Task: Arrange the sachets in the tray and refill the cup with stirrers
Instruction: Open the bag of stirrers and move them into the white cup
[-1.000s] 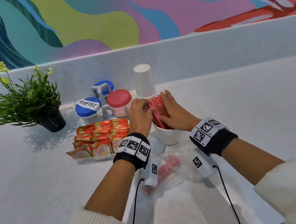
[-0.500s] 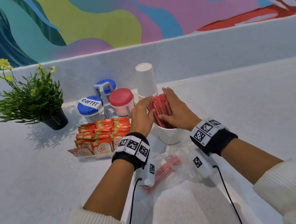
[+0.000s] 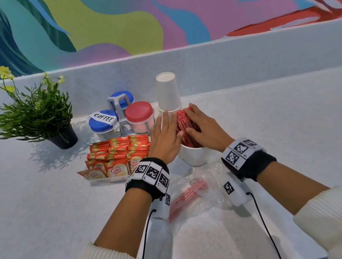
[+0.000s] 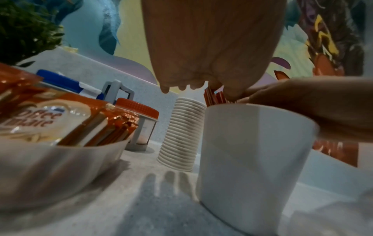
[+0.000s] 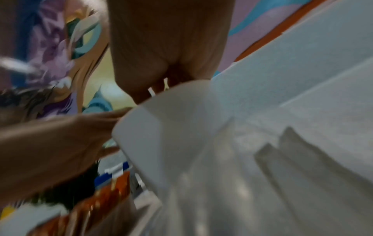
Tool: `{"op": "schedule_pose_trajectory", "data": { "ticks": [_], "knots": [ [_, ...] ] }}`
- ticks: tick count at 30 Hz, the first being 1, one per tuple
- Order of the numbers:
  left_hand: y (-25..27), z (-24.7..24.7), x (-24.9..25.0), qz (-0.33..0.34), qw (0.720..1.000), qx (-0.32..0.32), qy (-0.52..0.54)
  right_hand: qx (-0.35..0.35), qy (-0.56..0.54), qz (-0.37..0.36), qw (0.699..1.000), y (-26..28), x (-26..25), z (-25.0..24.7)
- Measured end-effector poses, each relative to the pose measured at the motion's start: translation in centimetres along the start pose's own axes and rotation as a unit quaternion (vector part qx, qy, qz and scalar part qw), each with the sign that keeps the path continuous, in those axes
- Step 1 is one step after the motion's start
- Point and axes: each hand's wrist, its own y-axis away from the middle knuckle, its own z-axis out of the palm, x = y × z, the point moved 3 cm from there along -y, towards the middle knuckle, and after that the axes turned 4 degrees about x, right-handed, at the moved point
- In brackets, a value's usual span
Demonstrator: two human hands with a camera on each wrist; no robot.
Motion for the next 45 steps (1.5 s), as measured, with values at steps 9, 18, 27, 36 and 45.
{"op": "schedule_pose_trajectory", "data": {
  "ticks": [9, 18, 27, 36, 45],
  "knots": [
    [2.7, -1.7, -0.5, -0.095, 0.952, 0.132, 0.258, 0.178, -0.232, 0.095, 0.952, 2.5, 1.6, -2.9],
    [7.3, 2.5, -0.3, -0.194, 0.96, -0.178, 0.1, 0.196, -0.226, 0.22, 0.929, 8.1, 3.6, -1.7],
    [10.5, 4.0, 1.3, -0.158, 0.96, -0.222, -0.058, -0.032, -0.359, 0.375, 0.854, 11.7, 4.6, 3.7],
    [10.7, 4.2, 2.7, -0.114, 0.962, -0.244, -0.046, -0.145, -0.325, 0.217, 0.909, 13.2, 3.1, 3.5],
    [10.9, 2.6, 2.2, -0.097, 0.952, -0.288, 0.037, -0.108, -0.394, 0.234, 0.882, 13.4, 3.5, 4.3]
  ]
}}
